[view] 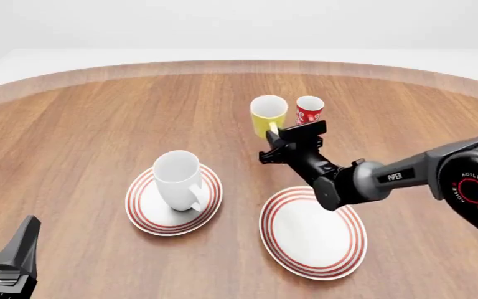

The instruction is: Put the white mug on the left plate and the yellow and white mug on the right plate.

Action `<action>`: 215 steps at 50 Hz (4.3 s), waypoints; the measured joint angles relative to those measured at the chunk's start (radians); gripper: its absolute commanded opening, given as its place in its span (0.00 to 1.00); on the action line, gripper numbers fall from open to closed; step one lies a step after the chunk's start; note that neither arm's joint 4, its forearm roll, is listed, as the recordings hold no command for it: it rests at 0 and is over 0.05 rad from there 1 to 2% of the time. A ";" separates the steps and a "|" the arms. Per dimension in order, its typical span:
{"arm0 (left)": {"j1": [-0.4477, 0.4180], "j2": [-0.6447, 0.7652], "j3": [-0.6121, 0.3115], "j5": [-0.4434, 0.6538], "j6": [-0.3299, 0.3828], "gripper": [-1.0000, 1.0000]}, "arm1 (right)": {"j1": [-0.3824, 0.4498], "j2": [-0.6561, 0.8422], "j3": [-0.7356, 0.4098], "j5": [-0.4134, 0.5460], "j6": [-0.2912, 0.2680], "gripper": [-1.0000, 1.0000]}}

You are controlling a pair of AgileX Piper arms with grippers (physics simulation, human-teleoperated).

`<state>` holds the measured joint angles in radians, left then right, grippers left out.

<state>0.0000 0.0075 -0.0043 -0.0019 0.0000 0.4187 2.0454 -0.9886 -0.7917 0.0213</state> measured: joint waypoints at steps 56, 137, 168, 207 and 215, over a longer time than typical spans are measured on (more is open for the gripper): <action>0.000 0.000 0.000 0.000 0.000 1.00 | 0.038 -0.722 0.674 -0.025 -0.014 0.00; 0.000 0.000 0.000 0.000 0.000 1.00 | 0.070 -0.861 0.989 -0.065 0.031 0.00; 0.000 0.000 0.000 0.000 0.000 1.00 | 0.069 -0.623 0.989 -0.233 0.025 0.00; 0.000 0.000 0.000 0.000 0.000 1.00 | 0.063 -0.429 0.989 -0.373 0.013 1.00; 0.000 0.000 0.000 0.000 0.000 1.00 | 0.060 -0.443 0.989 -0.357 0.016 1.00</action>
<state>0.0000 0.0075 -0.0043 -0.0019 0.0000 0.4785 1.6025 0.0000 -1.1491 0.0377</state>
